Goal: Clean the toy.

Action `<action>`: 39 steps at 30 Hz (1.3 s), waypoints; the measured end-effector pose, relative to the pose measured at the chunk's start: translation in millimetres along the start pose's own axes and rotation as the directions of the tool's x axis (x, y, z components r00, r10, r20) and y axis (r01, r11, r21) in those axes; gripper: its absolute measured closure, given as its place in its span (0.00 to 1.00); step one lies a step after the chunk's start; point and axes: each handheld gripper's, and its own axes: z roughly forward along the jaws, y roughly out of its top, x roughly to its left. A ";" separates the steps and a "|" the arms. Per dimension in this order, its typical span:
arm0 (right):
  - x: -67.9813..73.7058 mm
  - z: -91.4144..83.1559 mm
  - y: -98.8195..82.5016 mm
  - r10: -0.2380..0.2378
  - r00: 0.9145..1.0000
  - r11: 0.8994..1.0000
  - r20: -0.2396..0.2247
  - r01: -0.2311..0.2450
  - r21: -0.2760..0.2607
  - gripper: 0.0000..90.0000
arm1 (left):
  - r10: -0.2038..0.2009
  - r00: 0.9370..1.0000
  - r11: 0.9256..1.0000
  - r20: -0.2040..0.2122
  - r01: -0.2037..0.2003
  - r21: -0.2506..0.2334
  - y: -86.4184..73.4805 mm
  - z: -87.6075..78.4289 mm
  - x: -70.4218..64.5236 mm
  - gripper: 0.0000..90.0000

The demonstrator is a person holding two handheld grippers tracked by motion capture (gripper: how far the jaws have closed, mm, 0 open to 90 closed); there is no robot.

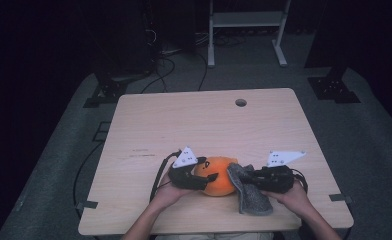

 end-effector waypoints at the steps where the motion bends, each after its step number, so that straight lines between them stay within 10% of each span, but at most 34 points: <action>1: 0.4 -1.6 1.5 -0.003 1.000 1.000 0.002 0.003 -0.013 0.89 | 0.000 1.000 1.000 0.000 0.000 0.000 0.0 0.0 0.0 0.34; 4: -0.6 -2.4 10.6 -0.008 1.000 0.999 0.018 0.009 -0.049 0.89 | 0.092 0.990 0.995 0.102 -0.097 0.039 -3.3 -3.4 -15.7 0.35; 7: 0.4 6.9 14.1 -0.037 0.999 0.999 0.036 0.037 -0.013 0.89 | 0.173 0.979 0.984 0.104 -0.176 0.021 1.6 -10.3 -24.7 0.26; 13: 15.6 11.2 11.8 -0.081 0.997 0.997 0.001 0.081 0.017 0.89 | 0.112 0.992 0.989 0.061 -0.117 0.086 -0.6 3.5 -17.9 0.23; 17: 21.3 20.2 17.9 -0.109 0.994 0.994 0.005 0.109 0.026 0.89 | 0.151 0.987 0.981 0.057 -0.157 0.112 -1.8 3.7 -21.5 0.29; 26: -17.9 28.7 25.9 -0.021 0.997 1.000 0.074 0.021 0.010 0.89 | 0.164 0.985 0.983 0.048 -0.167 0.069 -9.1 1.0 -22.8 0.31; 31: -11.1 9.8 5.4 -0.022 0.996 0.999 0.085 0.018 0.046 0.89 | 0.120 0.992 0.991 0.026 -0.121 0.061 -8.2 3.4 -20.1 0.28; 39: 16.5 8.8 5.5 -0.082 0.996 0.997 -0.037 0.082 0.010 0.89 | 0.131 0.991 0.989 0.028 -0.132 0.072 -6.1 8.3 -23.2 0.30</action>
